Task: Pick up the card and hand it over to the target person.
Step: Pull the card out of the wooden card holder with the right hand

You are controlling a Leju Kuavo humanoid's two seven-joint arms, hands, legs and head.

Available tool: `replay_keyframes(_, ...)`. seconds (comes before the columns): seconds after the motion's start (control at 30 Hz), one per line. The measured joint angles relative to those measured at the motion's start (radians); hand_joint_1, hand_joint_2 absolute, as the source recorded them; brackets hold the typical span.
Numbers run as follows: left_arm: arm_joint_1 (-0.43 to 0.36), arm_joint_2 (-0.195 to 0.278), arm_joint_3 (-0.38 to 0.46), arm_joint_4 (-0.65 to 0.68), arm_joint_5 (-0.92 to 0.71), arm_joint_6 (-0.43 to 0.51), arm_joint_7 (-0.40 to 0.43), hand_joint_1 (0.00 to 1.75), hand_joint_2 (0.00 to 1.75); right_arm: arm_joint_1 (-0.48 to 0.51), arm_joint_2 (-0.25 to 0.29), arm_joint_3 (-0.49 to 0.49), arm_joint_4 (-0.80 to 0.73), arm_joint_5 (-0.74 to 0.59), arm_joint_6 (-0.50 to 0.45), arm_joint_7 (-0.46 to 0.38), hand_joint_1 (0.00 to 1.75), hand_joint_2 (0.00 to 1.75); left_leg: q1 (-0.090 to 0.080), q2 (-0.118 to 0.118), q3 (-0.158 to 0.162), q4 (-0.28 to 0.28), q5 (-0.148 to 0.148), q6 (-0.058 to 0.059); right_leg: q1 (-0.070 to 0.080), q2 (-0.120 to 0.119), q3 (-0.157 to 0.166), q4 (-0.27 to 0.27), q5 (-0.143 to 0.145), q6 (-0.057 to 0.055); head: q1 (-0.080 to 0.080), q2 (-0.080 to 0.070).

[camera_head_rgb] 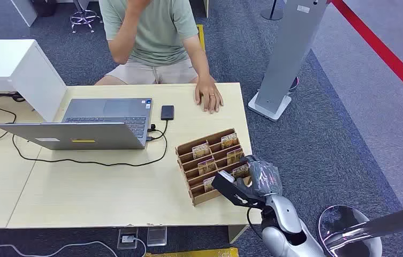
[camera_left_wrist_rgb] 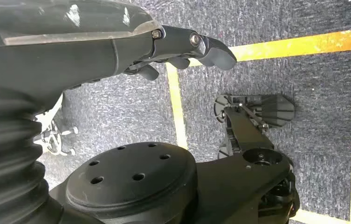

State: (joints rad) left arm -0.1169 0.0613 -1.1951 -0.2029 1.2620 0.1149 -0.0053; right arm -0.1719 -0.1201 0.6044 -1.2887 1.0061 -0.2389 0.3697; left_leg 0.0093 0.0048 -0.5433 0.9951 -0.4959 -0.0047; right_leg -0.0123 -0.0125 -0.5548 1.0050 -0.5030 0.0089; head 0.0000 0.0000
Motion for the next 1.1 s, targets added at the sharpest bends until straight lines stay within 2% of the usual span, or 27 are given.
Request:
replay_keyframes(0.13, 0.000, 0.001, 0.001, 0.000, 0.001, 0.000, 0.001, 0.00, 1.75, -0.004, 0.003, 0.000, 0.008, -0.008, -0.002, -0.005, 0.85, 1.75, 0.000, 0.000, 0.000, 0.000, 0.000, 0.000, 0.000, 0.000, 0.000, 0.000, 0.000, 0.000, 0.000, 0.000)
replay_keyframes(0.27, 0.000, 0.001, 0.003, 0.001, 0.001, -0.001, 0.001, 0.00, 1.75, -0.006, 0.006, -0.001, 0.013, -0.014, -0.004, -0.006, 1.21, 1.75, 0.000, 0.000, 0.000, -0.001, 0.001, 0.000, 0.000, 0.000, 0.000, -0.001, 0.001, 0.000, 0.000, 0.000)
replay_keyframes(0.33, 0.001, 0.002, 0.003, 0.001, 0.002, -0.001, 0.001, 0.00, 1.75, -0.006, 0.006, -0.001, 0.013, -0.016, -0.004, -0.006, 1.30, 1.75, 0.000, 0.000, 0.000, -0.001, 0.001, 0.000, 0.000, 0.000, 0.000, -0.001, 0.001, 0.000, 0.000, 0.000)
replay_keyframes(0.9, 0.000, 0.007, 0.002, 0.002, -0.003, -0.004, -0.006, 0.00, 1.75, 0.008, 0.001, -0.011, -0.005, -0.036, -0.011, -0.001, 1.33, 1.75, 0.000, -0.001, 0.000, 0.000, 0.001, 0.000, 0.000, -0.001, 0.000, 0.000, 0.000, 0.000, 0.000, 0.000)
replay_keyframes(1.0, 0.000, 0.007, 0.006, 0.001, 0.000, 0.004, -0.003, 0.00, 1.75, 0.020, 0.003, -0.024, -0.018, -0.058, -0.040, -0.024, 1.33, 1.75, 0.000, -0.001, 0.000, 0.000, 0.000, 0.000, 0.000, -0.001, 0.000, 0.000, 0.000, 0.000, 0.000, 0.000)
replay_keyframes(1.1, 0.000, 0.006, 0.007, 0.000, 0.001, 0.003, -0.002, 0.00, 1.75, 0.034, 0.008, -0.042, -0.036, -0.105, -0.112, -0.091, 1.33, 1.75, 0.000, -0.002, 0.000, -0.001, 0.000, 0.000, 0.000, -0.002, 0.001, -0.001, 0.000, 0.000, 0.000, 0.000)
